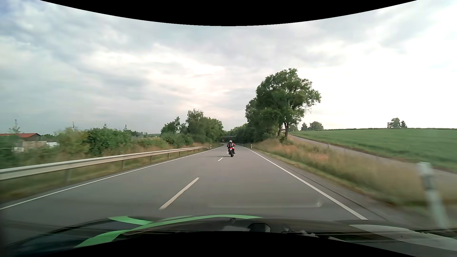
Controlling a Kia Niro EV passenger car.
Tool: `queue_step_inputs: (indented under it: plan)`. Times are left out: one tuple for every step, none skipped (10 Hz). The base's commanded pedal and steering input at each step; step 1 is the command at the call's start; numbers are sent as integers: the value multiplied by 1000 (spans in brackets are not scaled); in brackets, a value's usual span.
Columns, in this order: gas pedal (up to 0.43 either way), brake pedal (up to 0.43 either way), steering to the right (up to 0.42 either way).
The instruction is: Follow the waypoints while adhering to traffic rules and regulations
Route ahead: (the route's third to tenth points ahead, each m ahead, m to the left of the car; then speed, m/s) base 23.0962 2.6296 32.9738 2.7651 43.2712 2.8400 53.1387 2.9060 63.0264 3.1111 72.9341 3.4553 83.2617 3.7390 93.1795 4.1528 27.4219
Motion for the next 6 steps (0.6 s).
queue_step_inputs:
  plan:
    - [299, 0, -2]
    - [299, 0, -2]
    - [311, 0, -2]
    - [311, 0, -2]
    - [311, 0, -2]
    - [311, 0, -2]
